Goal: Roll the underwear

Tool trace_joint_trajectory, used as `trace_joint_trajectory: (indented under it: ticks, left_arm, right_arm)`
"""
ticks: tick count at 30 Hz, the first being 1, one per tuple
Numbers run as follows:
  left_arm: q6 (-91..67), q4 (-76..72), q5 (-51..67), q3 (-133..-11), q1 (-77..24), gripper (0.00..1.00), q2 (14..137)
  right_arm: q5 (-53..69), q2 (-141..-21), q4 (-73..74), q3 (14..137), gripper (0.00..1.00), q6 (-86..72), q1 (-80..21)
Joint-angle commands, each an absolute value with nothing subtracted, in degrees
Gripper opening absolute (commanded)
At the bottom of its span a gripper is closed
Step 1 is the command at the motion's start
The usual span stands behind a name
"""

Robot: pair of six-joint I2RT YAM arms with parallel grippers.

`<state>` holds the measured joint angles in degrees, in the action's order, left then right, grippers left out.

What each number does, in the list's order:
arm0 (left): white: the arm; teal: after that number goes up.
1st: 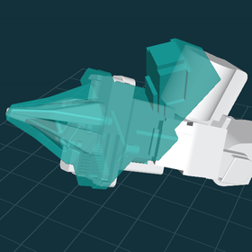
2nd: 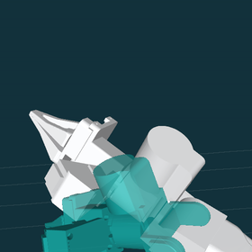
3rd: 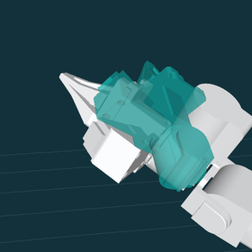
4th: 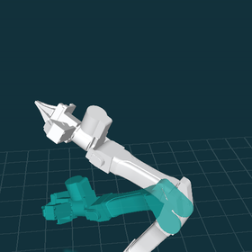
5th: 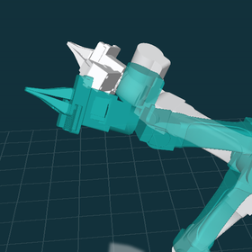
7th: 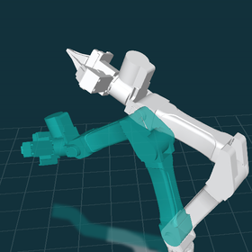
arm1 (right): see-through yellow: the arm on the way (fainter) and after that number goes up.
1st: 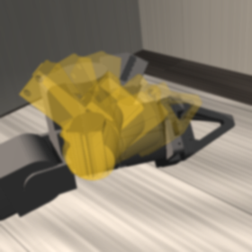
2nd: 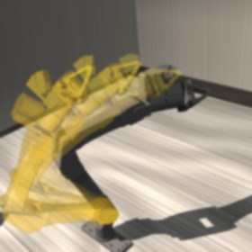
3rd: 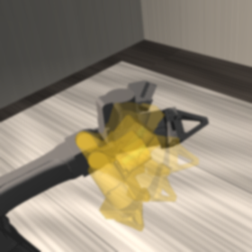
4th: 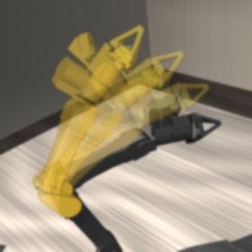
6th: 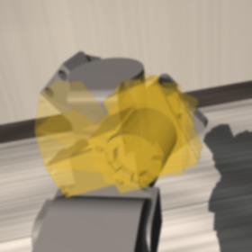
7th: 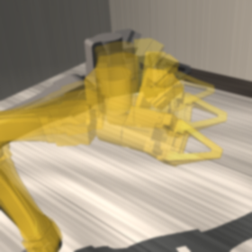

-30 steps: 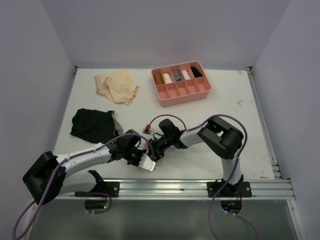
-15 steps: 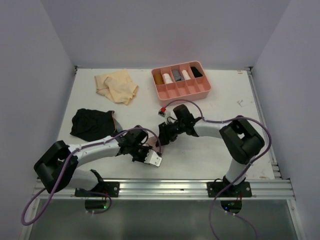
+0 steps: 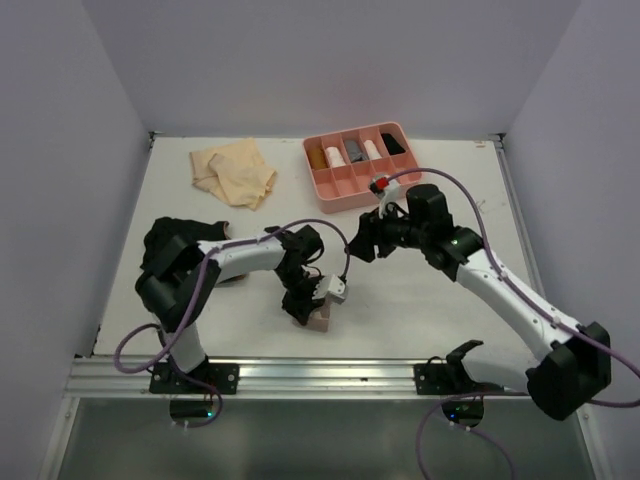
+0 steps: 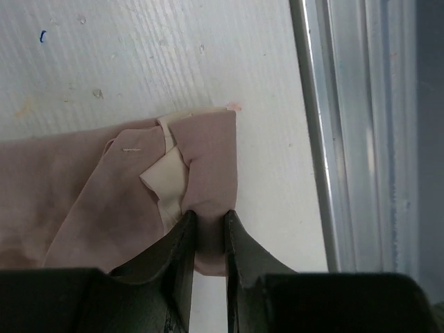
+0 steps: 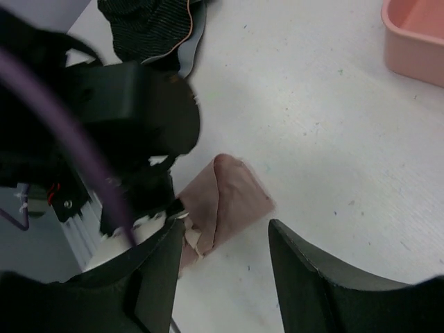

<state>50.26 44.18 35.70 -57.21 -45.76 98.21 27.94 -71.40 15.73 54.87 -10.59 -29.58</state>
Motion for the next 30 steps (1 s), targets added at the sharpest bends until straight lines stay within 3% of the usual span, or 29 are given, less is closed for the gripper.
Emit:
trace_joint_trajectory:
  ticks: [1,7,10,22,30]
  left_arm:
    - [52.38,56.41,38.94,-60.91,-42.72,0.09,111.34]
    - [61.59,68.70,42.19,-76.18,-35.25,0.10,127.06]
    - [63.71,71.10,41.84,-80.67,-33.93,0.07,131.12]
    - [64.52,70.67,43.24,-81.47,-32.96,0.13,135.00]
    - [62.84,68.29,43.94,-80.86,-32.61,0.18,135.18]
  right_arm:
    - [24.70,-63.29,27.32,54.40,0.57,-7.21,-29.97]
    - [23.12,-59.33,35.94,55.20,0.61,-3.87,-35.93]
    - [18.82,-61.60,35.77,55.81,0.62,-3.08,-45.40]
    - [3.26,-86.20,26.02,60.29,0.55,8.43,-67.05]
    - [0.36,-93.33,18.29,61.08,0.57,7.82,-69.61]
